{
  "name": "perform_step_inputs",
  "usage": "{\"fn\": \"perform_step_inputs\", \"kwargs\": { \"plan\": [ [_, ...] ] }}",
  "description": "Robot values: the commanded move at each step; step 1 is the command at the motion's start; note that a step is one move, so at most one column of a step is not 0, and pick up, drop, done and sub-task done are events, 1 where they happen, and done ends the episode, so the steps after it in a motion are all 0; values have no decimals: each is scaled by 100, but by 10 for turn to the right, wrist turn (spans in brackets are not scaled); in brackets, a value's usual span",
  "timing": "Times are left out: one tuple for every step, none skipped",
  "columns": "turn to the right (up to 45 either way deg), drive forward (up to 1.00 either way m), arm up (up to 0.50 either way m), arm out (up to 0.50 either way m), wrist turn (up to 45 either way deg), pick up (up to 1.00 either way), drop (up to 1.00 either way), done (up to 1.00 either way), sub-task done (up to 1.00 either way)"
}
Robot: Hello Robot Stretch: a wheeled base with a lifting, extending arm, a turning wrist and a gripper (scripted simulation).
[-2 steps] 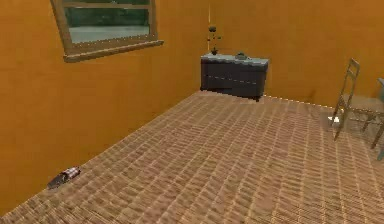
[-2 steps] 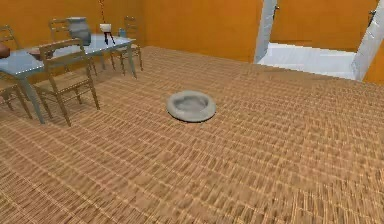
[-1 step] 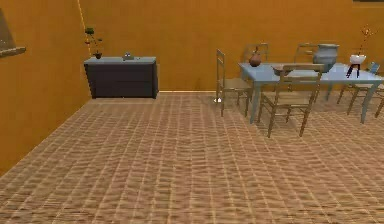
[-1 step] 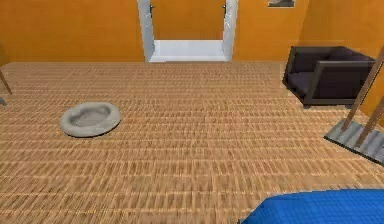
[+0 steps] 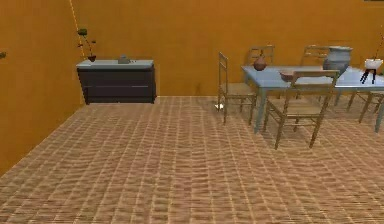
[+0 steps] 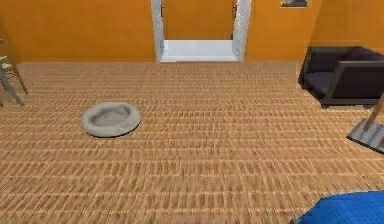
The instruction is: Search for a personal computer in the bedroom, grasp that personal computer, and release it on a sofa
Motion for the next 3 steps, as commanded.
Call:
{"fn": "perform_step_inputs", "kwargs": {
  "plan": [
    [450,0,0,0,0,0,0,0,0],
    [450,0,0,0,0,0,0,0,0],
    [180,0,0,0,0,0,0,0,0]
  ]
}}
